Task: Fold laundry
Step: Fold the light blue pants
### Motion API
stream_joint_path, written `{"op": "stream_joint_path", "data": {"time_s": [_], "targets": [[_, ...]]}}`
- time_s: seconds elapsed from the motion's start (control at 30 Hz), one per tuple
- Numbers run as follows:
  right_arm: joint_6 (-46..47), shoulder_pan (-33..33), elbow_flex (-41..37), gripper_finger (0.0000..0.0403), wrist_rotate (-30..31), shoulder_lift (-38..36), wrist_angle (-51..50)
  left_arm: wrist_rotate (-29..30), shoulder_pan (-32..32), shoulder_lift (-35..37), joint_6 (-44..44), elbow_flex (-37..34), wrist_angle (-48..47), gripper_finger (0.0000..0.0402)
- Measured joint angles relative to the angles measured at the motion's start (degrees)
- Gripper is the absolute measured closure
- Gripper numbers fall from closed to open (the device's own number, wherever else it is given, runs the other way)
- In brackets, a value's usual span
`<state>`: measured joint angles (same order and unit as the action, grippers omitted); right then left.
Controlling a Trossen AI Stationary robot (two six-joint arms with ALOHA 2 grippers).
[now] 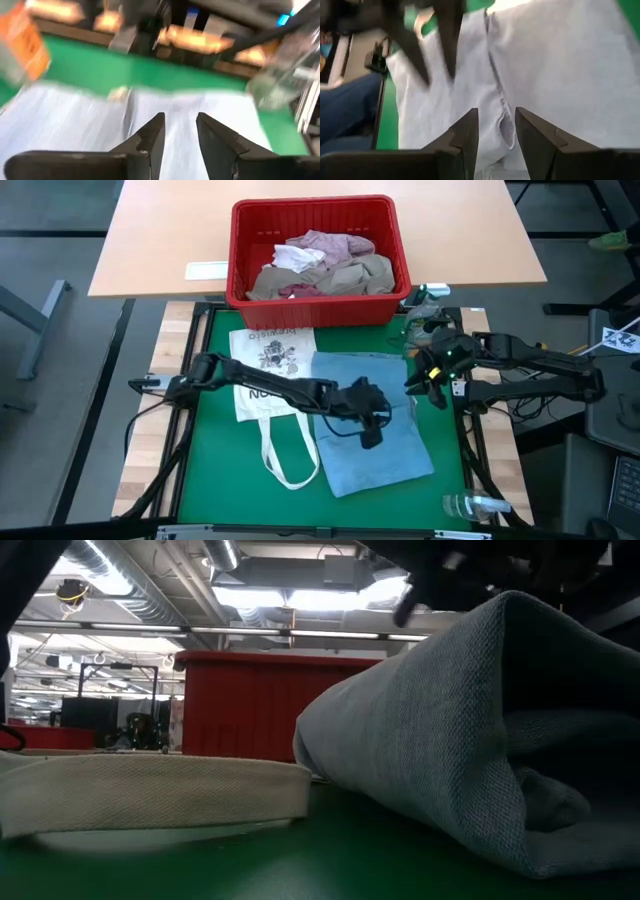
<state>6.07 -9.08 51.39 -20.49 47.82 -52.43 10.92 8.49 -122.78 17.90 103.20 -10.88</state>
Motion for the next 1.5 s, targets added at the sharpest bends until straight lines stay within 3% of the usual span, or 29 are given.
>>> {"op": "stream_joint_path", "data": {"time_s": [0.2, 0.5, 0.73, 1.0, 1.3, 1.5], "targets": [[3.98, 8.32, -4.27, 0.0274, 0.58, 0.06, 6.24, -0.13, 0.80, 5.02, 5.89, 0.00, -18.11, 0.0317], [9.57, 17.33, -12.65, 0.0274, 6.59, 0.82, 16.27, -0.13, 3.57, 3.99, 17.32, -0.10, -40.14, 0.0341], [19.19, 19.80, -21.46, 0.0274, 12.25, 3.61, 16.78, 1.27, 6.17, 2.20, 19.51, 0.00, -42.58, 0.0356], [25.69, 20.37, -29.41, 0.0274, 11.94, 7.31, 19.16, 3.36, 7.86, -4.21, 19.58, -1.47, -40.22, 0.0372], [25.88, 20.35, -30.96, 0.0274, 12.20, 8.97, 23.75, 3.83, 7.46, -7.63, 15.05, -1.36, -41.49, 0.0391], [25.78, 20.31, -31.08, 0.0274, 12.63, 9.11, 30.15, 5.43, 4.91, -6.93, 13.02, -0.96, -50.29, 0.0400]]}}
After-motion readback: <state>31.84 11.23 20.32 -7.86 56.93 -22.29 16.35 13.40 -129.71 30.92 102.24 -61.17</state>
